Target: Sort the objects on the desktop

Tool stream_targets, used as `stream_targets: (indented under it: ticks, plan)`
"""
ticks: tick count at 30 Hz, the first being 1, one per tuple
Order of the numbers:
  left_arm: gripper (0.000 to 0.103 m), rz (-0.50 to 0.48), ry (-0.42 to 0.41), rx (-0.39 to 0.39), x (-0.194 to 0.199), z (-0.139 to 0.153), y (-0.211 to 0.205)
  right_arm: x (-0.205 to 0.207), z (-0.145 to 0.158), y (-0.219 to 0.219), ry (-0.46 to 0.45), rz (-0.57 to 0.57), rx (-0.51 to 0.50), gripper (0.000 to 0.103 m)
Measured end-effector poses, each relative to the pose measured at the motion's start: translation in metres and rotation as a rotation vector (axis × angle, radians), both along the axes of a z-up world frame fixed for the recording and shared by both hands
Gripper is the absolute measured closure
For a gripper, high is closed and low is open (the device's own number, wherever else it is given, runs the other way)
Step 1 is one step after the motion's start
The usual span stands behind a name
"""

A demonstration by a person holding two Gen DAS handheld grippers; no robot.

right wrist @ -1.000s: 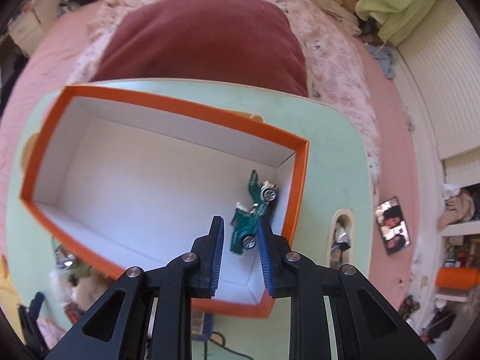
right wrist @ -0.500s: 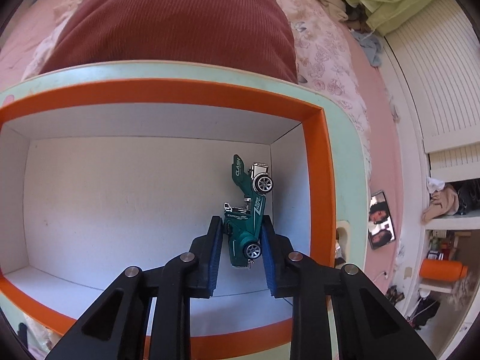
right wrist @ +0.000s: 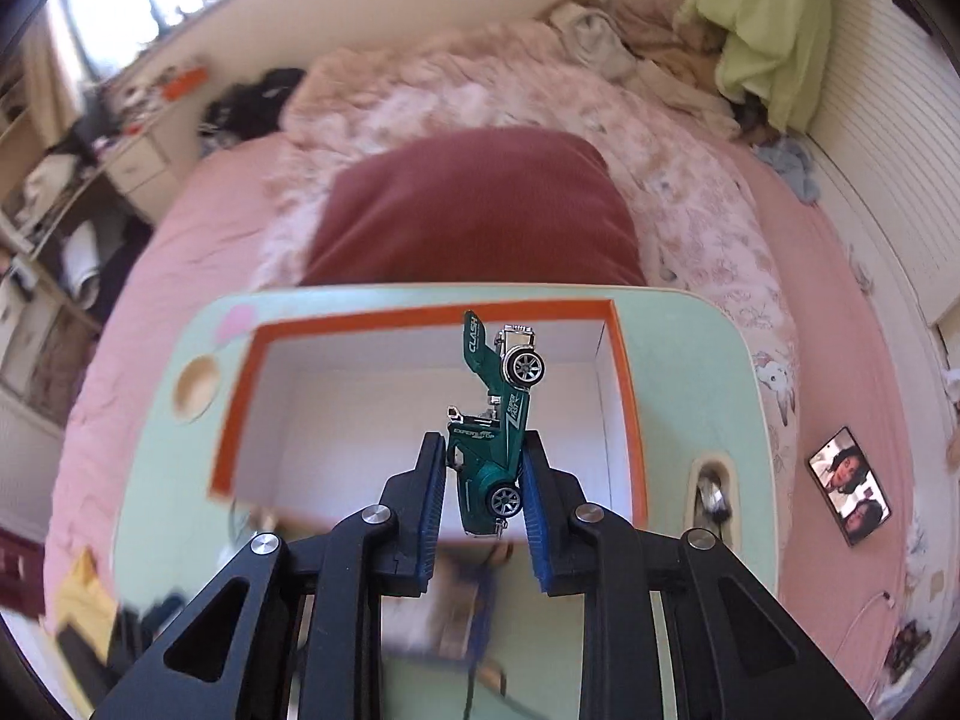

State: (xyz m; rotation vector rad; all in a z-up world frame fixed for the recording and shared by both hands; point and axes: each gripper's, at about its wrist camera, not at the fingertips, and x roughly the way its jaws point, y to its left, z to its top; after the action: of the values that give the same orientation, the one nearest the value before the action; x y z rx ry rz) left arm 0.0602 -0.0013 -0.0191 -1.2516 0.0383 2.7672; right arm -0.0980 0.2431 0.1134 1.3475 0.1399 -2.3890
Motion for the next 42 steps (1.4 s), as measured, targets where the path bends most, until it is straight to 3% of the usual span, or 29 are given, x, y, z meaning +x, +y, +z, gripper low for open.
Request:
stream_targets:
  ticks: [3,5,9,11,13,16,19,22,26,30,32,35,42]
  plan:
    - [0.001,0.000,0.000,0.001,0.000,0.000,0.000,0.055,-0.012,0.002,0.053,0.077,0.101,0.079]
    - [0.001,-0.001,-0.002,0.000,0.001,-0.001,0.001,0.071,-0.042,0.005,-0.024,0.110,0.125,0.079]
    - [0.001,0.000,-0.003,0.000,0.000,-0.001,0.000,0.089,-0.093,0.001,-0.167,0.182,0.062,0.079]
    - [0.001,0.000,-0.004,0.001,-0.001,-0.001,0.000,0.093,-0.096,-0.009,-0.161,0.194,0.035,0.079]
    - [0.001,0.000,-0.003,0.001,-0.001,-0.001,0.000,0.089,-0.092,-0.013,-0.143,0.200,-0.058,0.077]
    - [0.001,0.000,-0.003,0.001,-0.001,-0.001,0.000,0.083,-0.072,-0.009,-0.105,0.187,-0.183,0.047]
    - [0.001,-0.001,-0.003,0.001,-0.001,-0.001,0.000,0.068,-0.043,0.003,0.026,0.095,-0.190,0.040]
    - [0.000,0.001,-0.003,0.001,-0.001,-0.001,0.000,0.030,-0.026,0.018,0.134,-0.091,-0.133,0.040]
    - [0.000,0.001,-0.003,0.001,-0.001,-0.001,0.000,-0.027,-0.032,0.031,0.089,-0.262,-0.107,0.040]
    - [0.001,0.001,-0.003,0.002,-0.001,-0.001,0.000,-0.053,-0.062,0.023,-0.014,-0.259,-0.094,0.041]
    - [0.000,0.001,-0.003,0.001,-0.001,-0.001,0.000,-0.052,-0.078,0.013,-0.059,-0.228,-0.110,0.051]
    - [0.000,0.001,-0.003,0.002,-0.001,-0.001,0.000,-0.031,-0.082,0.000,-0.024,-0.218,-0.121,0.051]
    - [0.001,0.002,-0.003,0.001,-0.001,-0.001,0.000,-0.030,-0.085,-0.010,-0.055,-0.199,-0.136,0.051]
